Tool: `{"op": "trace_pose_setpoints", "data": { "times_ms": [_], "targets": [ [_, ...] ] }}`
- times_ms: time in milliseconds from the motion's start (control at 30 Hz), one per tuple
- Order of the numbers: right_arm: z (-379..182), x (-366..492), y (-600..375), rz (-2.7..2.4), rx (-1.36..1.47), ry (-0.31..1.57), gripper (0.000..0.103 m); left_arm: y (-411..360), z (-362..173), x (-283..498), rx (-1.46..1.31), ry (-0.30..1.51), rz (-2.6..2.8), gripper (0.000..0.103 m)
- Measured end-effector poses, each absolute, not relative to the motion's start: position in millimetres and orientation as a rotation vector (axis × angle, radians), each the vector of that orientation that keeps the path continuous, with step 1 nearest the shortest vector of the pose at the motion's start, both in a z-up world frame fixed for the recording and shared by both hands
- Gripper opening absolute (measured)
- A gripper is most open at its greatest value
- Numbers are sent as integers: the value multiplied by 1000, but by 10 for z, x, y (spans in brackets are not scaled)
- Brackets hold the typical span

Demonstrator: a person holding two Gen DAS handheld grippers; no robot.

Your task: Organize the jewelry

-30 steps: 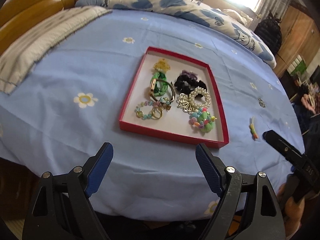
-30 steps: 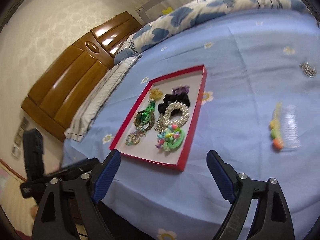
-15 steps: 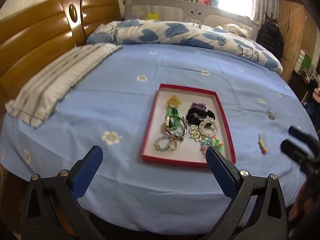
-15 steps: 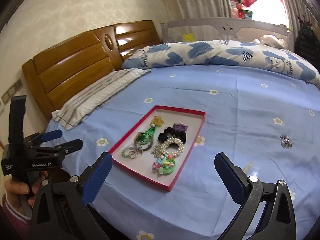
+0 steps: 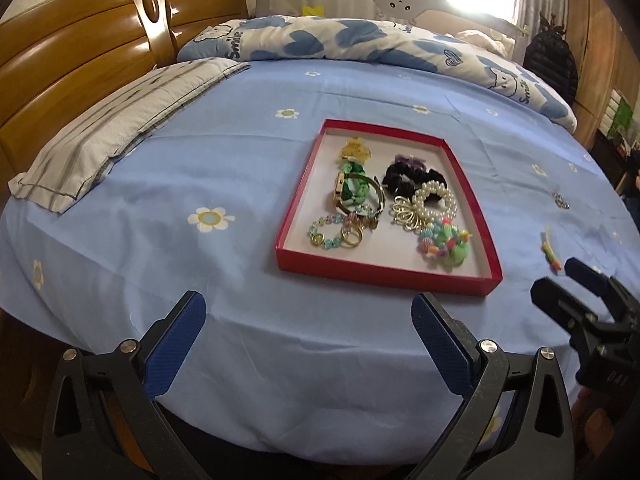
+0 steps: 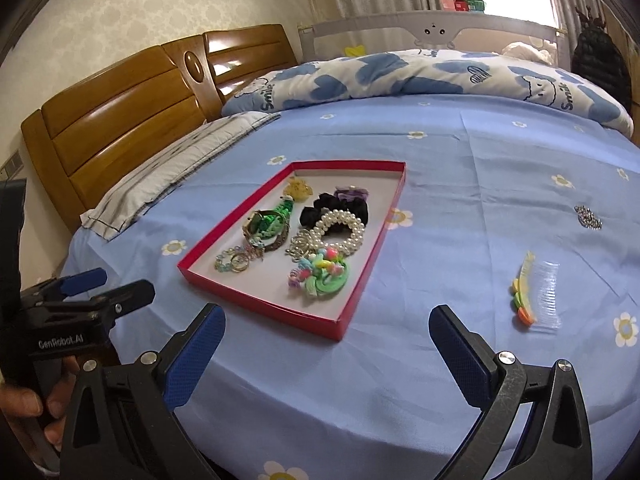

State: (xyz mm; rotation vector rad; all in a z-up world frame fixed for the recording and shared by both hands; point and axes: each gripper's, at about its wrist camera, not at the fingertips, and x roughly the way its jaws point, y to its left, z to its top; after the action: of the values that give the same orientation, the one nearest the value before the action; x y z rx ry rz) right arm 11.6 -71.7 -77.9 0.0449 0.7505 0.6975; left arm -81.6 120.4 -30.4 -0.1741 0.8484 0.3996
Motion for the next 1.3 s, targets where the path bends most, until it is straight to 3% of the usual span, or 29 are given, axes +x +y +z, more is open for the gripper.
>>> {"op": "trace_pose_setpoints", "data": {
  "times_ms": [1300],
  "targets": [
    [-716, 52, -753, 659, 24, 743, 103, 996, -140, -852, -94, 819, 390, 103]
  ]
}}
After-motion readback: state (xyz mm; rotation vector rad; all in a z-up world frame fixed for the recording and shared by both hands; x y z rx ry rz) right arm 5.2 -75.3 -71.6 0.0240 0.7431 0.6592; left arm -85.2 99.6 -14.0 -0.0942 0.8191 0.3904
